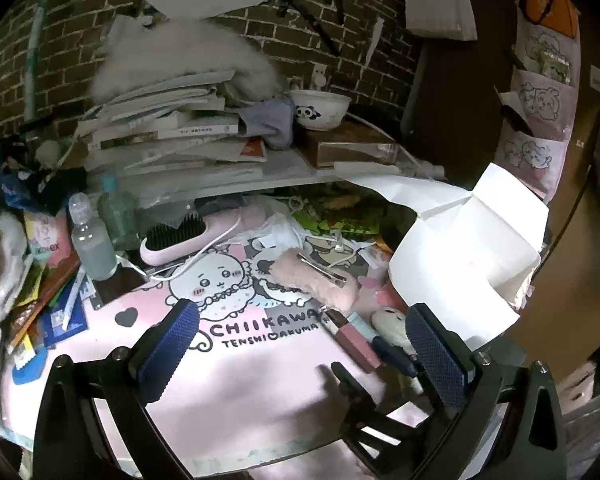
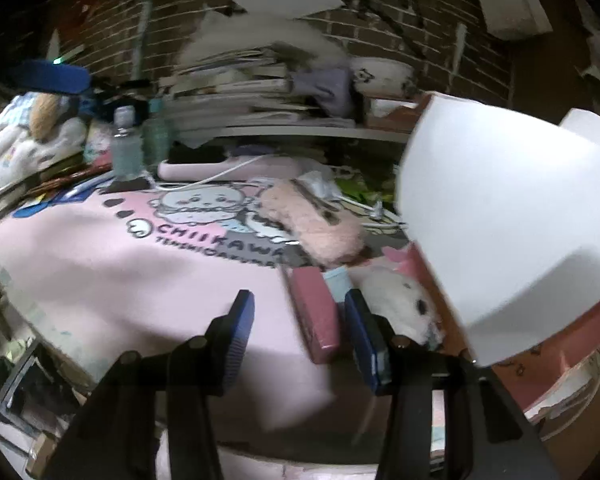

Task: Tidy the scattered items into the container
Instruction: 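Grasp the pink rectangular case with the right gripper, then carry the pink case into the white box and open the right gripper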

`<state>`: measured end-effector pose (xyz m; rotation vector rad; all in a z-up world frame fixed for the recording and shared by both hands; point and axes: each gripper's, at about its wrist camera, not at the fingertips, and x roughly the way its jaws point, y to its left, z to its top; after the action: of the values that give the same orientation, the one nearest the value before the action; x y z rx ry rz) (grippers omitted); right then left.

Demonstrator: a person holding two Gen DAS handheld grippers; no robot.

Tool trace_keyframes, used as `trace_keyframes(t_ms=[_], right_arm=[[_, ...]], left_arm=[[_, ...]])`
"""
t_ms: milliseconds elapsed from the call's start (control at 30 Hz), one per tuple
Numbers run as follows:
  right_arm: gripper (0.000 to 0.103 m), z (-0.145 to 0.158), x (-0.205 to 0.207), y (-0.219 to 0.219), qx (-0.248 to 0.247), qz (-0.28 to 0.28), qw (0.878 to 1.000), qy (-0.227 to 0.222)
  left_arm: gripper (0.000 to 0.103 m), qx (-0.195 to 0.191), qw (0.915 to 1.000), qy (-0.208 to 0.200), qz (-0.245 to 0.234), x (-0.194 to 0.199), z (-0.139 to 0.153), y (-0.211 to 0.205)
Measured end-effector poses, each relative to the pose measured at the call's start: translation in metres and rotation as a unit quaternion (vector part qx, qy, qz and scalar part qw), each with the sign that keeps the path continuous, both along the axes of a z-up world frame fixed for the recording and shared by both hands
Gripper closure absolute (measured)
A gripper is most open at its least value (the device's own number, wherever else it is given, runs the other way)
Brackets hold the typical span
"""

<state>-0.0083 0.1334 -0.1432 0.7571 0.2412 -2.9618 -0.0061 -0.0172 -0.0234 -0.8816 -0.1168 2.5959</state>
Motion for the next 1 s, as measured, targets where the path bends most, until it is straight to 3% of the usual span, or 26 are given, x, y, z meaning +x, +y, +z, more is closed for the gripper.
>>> trace_keyframes(t_ms=[100,133,467,600,1000], right_arm=[[0.077,-0.001,0.000,-0.004,0.002,0.011,1.000,-0.002],[0.079,-0.002,-0.003,-0.005,0.000,0.013,1.000,-0.009],[0.079,-0.005,-0.023,0.001,-0.028,-0.004,0.999,-0.021],[0.087,-0.006,-0.021,0.000,-0.038,0.008,0.999,-0.014],[0.086,-0.007,-0.020,-0.002,-0.050,0.018,0.999,-0.010]], left_arm=[[0.000,-0.005,1.0000,0.001,0.003,0.001,0.000,0.000],[0.000,-0.004,1.0000,0.002,0.003,0.002,0.000,-0.001],[0.000,-0.003,1.0000,0.008,0.005,0.001,0.004,0.000],[0.000,-0.002,1.0000,0.003,0.007,0.000,0.003,0.000],[0.000,0.012,0.9995,-0.016,0.022,0.000,-0.016,-0.014]])
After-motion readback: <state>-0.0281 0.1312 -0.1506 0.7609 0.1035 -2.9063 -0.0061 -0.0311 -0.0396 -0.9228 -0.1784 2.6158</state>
